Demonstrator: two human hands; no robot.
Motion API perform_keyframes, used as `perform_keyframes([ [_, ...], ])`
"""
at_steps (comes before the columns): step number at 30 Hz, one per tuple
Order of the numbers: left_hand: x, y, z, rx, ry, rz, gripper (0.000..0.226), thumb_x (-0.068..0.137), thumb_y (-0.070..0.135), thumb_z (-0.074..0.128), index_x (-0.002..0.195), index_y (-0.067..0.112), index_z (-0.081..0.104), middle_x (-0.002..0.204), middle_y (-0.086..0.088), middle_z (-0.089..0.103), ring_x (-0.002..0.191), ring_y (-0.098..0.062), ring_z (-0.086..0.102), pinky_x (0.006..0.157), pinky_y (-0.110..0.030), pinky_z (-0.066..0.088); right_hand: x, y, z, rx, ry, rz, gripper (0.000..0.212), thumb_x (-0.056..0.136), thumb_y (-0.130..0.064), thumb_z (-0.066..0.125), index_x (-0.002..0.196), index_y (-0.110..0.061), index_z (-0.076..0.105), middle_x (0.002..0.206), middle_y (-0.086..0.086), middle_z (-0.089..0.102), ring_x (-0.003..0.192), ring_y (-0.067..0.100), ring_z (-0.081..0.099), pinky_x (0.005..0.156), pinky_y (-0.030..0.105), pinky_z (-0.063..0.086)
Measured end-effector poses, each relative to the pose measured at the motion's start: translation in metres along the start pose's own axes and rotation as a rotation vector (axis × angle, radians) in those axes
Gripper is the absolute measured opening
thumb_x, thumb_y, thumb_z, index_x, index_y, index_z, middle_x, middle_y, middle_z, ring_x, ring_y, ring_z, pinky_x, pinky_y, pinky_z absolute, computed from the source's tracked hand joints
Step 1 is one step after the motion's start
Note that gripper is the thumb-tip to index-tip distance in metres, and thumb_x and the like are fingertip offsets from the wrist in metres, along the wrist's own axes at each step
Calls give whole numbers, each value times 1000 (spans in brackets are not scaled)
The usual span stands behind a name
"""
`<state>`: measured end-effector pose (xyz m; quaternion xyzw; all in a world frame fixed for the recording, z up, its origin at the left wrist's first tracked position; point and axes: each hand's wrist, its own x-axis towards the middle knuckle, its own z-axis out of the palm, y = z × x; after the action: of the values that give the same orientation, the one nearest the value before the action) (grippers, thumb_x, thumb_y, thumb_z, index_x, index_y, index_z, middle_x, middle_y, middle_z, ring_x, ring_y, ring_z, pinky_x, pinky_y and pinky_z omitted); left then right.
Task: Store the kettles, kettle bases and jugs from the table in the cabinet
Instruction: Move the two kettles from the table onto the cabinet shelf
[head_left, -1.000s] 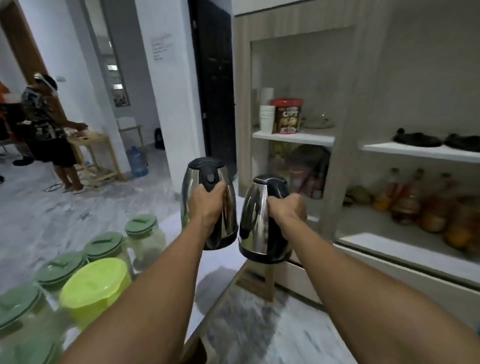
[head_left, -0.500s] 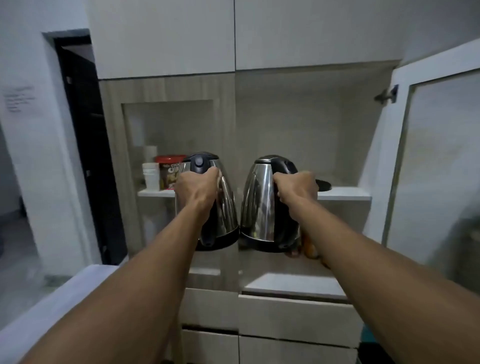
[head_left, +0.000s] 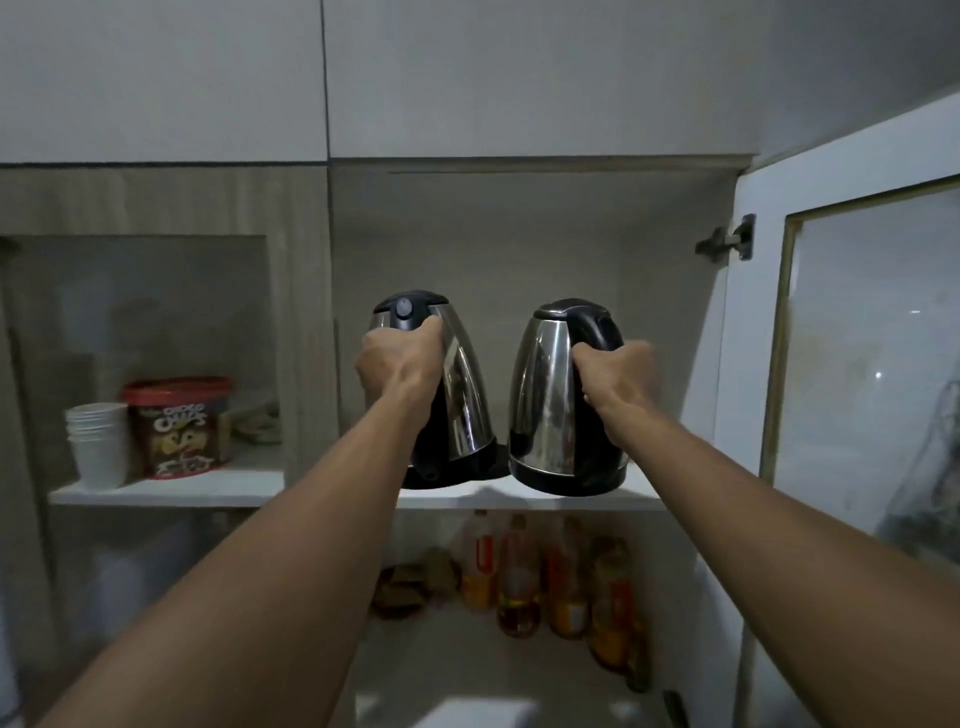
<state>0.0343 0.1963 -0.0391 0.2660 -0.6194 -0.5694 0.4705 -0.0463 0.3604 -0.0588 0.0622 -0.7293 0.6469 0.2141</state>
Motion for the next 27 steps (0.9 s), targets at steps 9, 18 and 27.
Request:
perform_keyframes([
  [9, 119, -59, 129, 83, -96, 62, 32, 73, 38, 61, 82, 7, 65, 88, -13, 72, 76, -30, 67, 61, -31, 48, 129, 59, 70, -52, 149, 1, 26, 66, -33, 61, 74, -10, 69, 70, 11, 71, 68, 32, 71, 64, 37, 60],
  [18, 174, -133, 199, 65, -187, -80, 33, 73, 40, 64, 72, 7, 64, 82, -12, 72, 75, -32, 69, 67, -36, 59, 195, 122, 134, -137, 131, 93, 35, 67, -36, 65, 86, -7, 71, 81, 15, 74, 74, 36, 72, 70, 49, 62],
  [27, 156, -127, 207, 161, -213, -13, 26, 77, 26, 62, 55, 14, 53, 66, -10, 64, 70, -33, 68, 64, -38, 55, 193, 113, 127, -201, -15, 82, 8, 77, -14, 61, 75, -6, 61, 78, 15, 67, 64, 34, 66, 47, 29, 47],
])
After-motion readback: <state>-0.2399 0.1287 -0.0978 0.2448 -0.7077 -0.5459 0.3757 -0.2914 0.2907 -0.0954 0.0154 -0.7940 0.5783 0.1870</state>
